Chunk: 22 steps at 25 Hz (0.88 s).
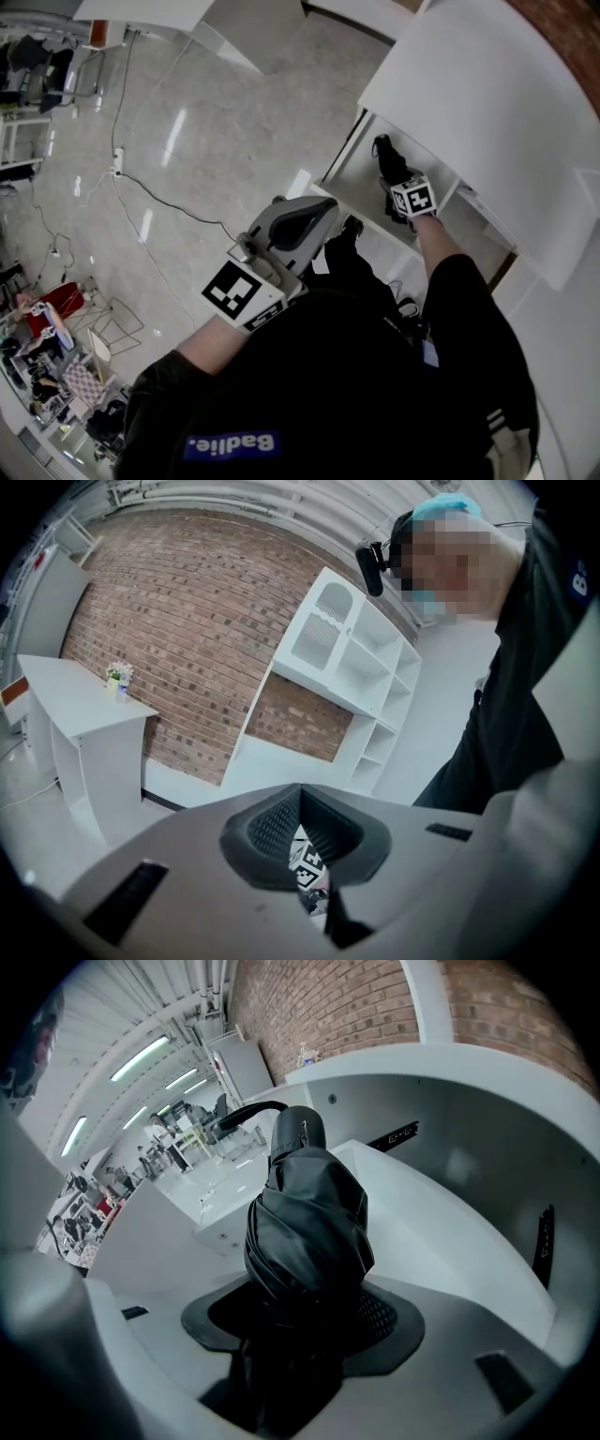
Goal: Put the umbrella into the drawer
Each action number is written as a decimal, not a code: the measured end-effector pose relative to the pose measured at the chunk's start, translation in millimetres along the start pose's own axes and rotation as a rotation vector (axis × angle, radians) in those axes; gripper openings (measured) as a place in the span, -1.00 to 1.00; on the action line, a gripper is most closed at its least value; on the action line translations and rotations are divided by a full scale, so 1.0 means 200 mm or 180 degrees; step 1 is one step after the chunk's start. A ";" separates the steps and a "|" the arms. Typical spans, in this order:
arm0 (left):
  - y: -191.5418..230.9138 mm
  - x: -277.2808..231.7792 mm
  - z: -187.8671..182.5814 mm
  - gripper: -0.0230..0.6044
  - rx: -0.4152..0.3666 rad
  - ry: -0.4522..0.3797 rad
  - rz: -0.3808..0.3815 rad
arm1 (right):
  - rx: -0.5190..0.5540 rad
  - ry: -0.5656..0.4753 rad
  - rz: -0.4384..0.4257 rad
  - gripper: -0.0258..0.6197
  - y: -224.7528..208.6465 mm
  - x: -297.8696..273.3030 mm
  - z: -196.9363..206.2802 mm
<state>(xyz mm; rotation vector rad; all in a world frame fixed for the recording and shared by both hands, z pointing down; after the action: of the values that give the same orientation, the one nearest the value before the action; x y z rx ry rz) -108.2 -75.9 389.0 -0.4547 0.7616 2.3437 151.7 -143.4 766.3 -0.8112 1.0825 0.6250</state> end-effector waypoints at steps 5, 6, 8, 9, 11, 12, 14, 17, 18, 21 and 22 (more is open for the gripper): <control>0.01 0.03 0.02 -0.92 0.0053 0.0051 -0.0087 | -0.0030 0.0147 0.0080 -0.07 -0.02 -0.10 0.03; 0.01 0.04 0.03 -0.92 0.0062 0.0062 -0.0102 | -0.0055 0.0178 0.0095 -0.07 -0.02 -0.11 0.03; 0.01 0.07 0.04 -0.92 0.0079 0.0080 -0.0136 | -0.0112 0.0258 0.0129 -0.07 -0.03 -0.14 0.04; 0.01 0.07 0.05 -0.92 0.0085 0.0089 -0.0154 | -0.0129 0.0290 0.0147 -0.07 -0.03 -0.15 0.05; -0.01 0.08 0.07 -0.92 0.0095 0.0107 -0.0183 | -0.0144 0.0326 0.0190 -0.07 -0.04 -0.17 0.05; -0.01 0.09 0.08 -0.92 0.0102 0.0116 -0.0194 | -0.0145 0.0338 0.0212 -0.07 -0.05 -0.19 0.05; 0.01 0.09 0.10 -0.92 0.0126 0.0143 -0.0212 | -0.0154 0.0368 0.0228 -0.07 -0.05 -0.22 0.03; 0.02 0.11 0.11 -0.92 0.0130 0.0134 -0.0235 | -0.0244 0.0451 0.0145 -0.06 -0.03 -0.28 0.02; 0.02 0.12 0.11 -0.92 0.0125 0.0127 -0.0241 | -0.0286 0.0490 0.0146 -0.06 -0.03 -0.29 0.03; 0.00 0.14 0.11 -0.92 0.0125 0.0146 -0.0261 | -0.0422 0.0554 0.0196 -0.06 -0.05 -0.29 0.03; 0.00 0.15 0.11 -0.92 0.0125 0.0160 -0.0272 | -0.0475 0.0558 0.0196 -0.06 -0.06 -0.30 0.03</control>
<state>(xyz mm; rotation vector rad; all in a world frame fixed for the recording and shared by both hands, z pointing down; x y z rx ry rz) -133.4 -48.5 391.7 -0.5205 0.7946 2.2419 142.9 -148.3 826.6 -0.9789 1.2345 0.7025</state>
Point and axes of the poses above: the fingertips, and each gripper's own axes: x backward along the fingers, y to its left, z out of its underside, the point moved 10 cm from there along x, backward along the fingers, and after that the axes turned 15 degrees about y, right-handed, at the moved point
